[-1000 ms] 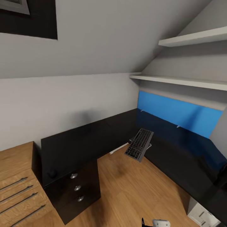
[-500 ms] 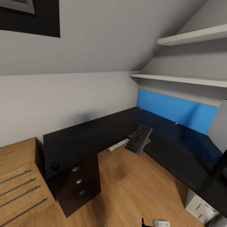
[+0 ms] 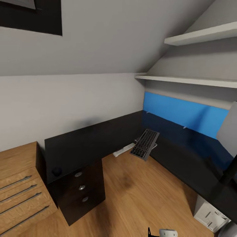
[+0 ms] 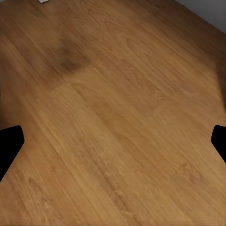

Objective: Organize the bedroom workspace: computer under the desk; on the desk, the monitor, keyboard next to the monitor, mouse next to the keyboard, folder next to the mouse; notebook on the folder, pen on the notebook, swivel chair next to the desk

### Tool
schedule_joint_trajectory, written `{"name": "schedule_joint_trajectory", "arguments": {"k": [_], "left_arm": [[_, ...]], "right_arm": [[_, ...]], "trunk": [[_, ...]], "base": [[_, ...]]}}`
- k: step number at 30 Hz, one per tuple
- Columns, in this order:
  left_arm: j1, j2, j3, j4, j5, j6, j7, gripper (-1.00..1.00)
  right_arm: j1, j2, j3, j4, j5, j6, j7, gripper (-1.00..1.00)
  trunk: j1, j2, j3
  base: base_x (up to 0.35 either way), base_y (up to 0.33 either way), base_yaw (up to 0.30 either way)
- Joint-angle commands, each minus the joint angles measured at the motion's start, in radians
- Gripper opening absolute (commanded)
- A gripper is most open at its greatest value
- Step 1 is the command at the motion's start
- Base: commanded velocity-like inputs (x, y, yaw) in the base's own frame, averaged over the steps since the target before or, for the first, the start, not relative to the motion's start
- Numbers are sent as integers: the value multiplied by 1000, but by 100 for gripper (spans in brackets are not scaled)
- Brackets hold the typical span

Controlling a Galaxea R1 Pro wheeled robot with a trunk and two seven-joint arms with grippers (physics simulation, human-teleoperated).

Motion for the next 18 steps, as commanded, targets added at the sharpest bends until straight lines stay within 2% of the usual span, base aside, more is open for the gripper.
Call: {"name": "schedule_joint_trajectory", "arguments": {"k": [1, 8, 10, 12, 13, 14, 15, 16, 18], "left_arm": [[-1, -1, 2, 0, 6, -5, -3, 100], [-1, -3, 2, 3, 7, 1, -3, 100], [-1, -20, -1, -74, 7, 70, 7, 100], [-1, -30, -2, -159, 6, 171, 22, 100], [-2, -32, -7, -345, 7, 407, 37, 100], [-2, -32, -8, -427, 7, 499, 39, 100], [-2, -32, -9, -467, 7, 541, 40, 100], [-8, -32, -16, -709, 65, 794, 41, 100], [-19, -32, -18, -737, 114, 826, 40, 100]], "right_arm": [[-1, 0, 7, 2, 1, -2, -8, 100], [-1, 0, 8, 2, 2, -2, -8, 100], [-1, -1, 10, -2, 2, -2, -7, 100], [-1, 1, 12, -3, 2, -2, -8, 100], [-1, 3, 12, -18, -1, 0, -8, 100], [-1, 3, 11, -39, -4, 3, -5, 100], [-1, 3, 10, -54, -6, 6, -3, 100], [-5, 4, -6, -315, -139, 126, 25, 100], [-11, 4, -13, -409, -264, 247, 51, 100]], "trunk": [[4, -8, -4], [31, -57, -26], [38, -71, -32], [46, -85, -39], [50, -92, -42], [54, -99, -45], [58, -106, -48], [61, -113, -51], [69, -127, -58]], "base": [[0, 0, 0], [0, 0, 0], [0, 0, 0], [0, 0, 0], [0, 0, 0], [0, 0, 0], [0, 0, 0], [0, 0, 0], [0, 0, 0]]}}
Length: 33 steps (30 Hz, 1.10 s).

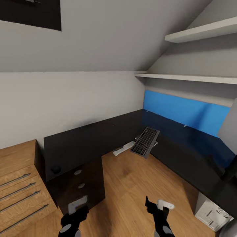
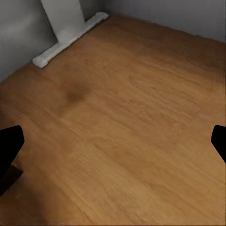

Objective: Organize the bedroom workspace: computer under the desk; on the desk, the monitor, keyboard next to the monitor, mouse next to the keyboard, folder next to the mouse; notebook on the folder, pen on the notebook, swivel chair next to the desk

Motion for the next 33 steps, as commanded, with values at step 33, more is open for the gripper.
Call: {"name": "schedule_joint_trajectory", "arguments": {"k": [33], "left_arm": [[-47, 0, -129, -101, 144, 229, -3, 100]], "right_arm": [[-190, 32, 83, -363, -688, 312, 189, 100]], "trunk": [[127, -232, -105]], "base": [[0, 0, 0]]}}
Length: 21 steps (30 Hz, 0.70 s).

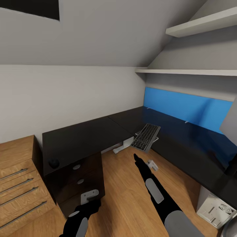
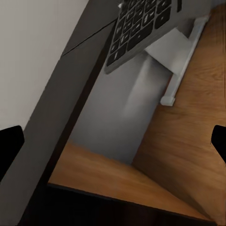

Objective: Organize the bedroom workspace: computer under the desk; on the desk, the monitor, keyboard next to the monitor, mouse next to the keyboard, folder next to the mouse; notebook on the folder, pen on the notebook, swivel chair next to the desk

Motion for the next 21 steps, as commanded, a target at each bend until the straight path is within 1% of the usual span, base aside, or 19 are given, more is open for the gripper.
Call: {"name": "schedule_joint_trajectory", "arguments": {"k": [1, 4, 5, 8, 9, 10, 11, 13, 14, 18, 19, 21], "left_arm": [[-1, 0, -11, -2, 10, 3, 9, 100], [-1, 0, -20, -2, 11, 3, 10, 100], [-1, 0, -24, -2, 11, 4, 11, 100], [-1, 0, -27, -1, 11, 6, 11, 100], [-1, 0, -28, -1, 11, 7, 11, 100], [-1, 0, -30, -1, 12, 8, 11, 100], [-1, 0, -30, -1, 12, 9, 11, 100], [-1, 0, -30, -1, 12, 9, 11, 100], [-1, 0, -31, -1, 12, 9, 11, 100], [-1, 0, -31, -1, 12, 9, 11, 100], [-1, 0, -31, -1, 12, 10, 11, 100], [-1, 0, -32, -1, 12, 10, 11, 100]], "right_arm": [[-1, 6, 4, 18, -11, -64, 1, 100], [-1, 12, 6, 43, -13, -153, 2, 100], [-1, 15, 7, 55, -13, -202, 2, 100], [-1, 19, 8, 66, -18, -249, 2, 100], [-1, 27, 8, 70, -32, -267, 2, 100], [-1, 54, 5, 74, -95, -288, 3, 100], [-1, 55, 3, 76, -138, -294, 3, 100], [-1, 55, 2, 77, -183, -298, 4, 100], [-1, 55, 1, 77, -226, -302, 5, 100], [-1, 55, 1, 78, -294, -306, 7, 100], [-1, 55, 1, 78, -316, -307, 8, 100], [-1, 55, -1, 77, -340, -309, 13, 100]], "trunk": [[4, -8, -4], [15, -29, -14], [19, -36, -17], [31, -57, -26], [35, -64, -29], [38, -71, -32], [42, -78, -36], [50, -92, -42], [54, -99, -45], [69, -127, -57], [73, -134, -61], [81, -148, -67]], "base": [[0, 0, 0], [0, 0, 0], [0, 0, 0], [0, 0, 0], [0, 0, 0], [0, 0, 0], [0, 0, 0], [0, 0, 0], [0, 0, 0], [0, 0, 0], [0, 0, 0], [0, 0, 0]]}}
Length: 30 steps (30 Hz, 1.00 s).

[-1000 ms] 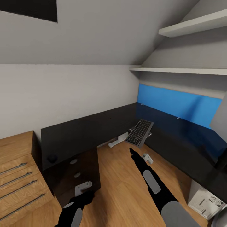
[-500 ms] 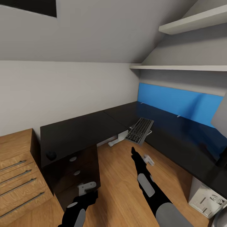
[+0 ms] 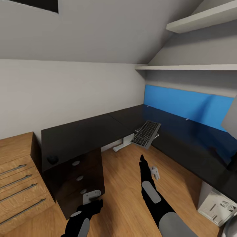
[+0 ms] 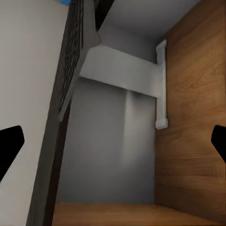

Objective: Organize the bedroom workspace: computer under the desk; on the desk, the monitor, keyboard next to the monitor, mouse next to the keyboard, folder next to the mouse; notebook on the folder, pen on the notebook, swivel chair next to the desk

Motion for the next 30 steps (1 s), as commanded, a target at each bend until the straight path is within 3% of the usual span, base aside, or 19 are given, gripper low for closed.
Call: {"name": "schedule_joint_trajectory", "arguments": {"k": [1, 4, 12, 15, 20, 25, 30], "left_arm": [[-1, 0, -1, -1, 10, 3, 9, 100], [-1, 0, -2, -1, 10, 4, 9, 100], [-1, 0, -2, -1, 10, 5, 9, 100], [1, 0, -2, 1, 10, 5, 8, 100], [1, 0, -3, 1, 10, 5, 8, 100], [9, 0, -3, -6, 9, 5, 6, 100], [70, 0, -7, -103, 9, 19, 6, 100]], "right_arm": [[-1, 0, 3, 0, -14, -6, 4, 100], [0, 0, 3, -1, -23, -7, 13, 100], [1, 0, 3, 0, -30, -4, 172, 100], [2, 0, 5, 13, -30, -4, 193, 100], [2, 0, 4, 18, -31, -3, 198, 100], [2, 0, 3, 19, -59, -3, 201, 100], [2, 0, 2, 20, -81, -3, 201, 100]], "trunk": [[4, -8, -4], [15, -29, -14], [15, -29, -14], [15, -29, -14], [15, -29, -14], [15, -29, -14], [15, -29, -14]], "base": [[0, 0, 0], [0, 0, 0], [0, 0, 0], [0, 0, 0], [0, 0, 0], [0, 0, 0], [0, 0, 0]]}}
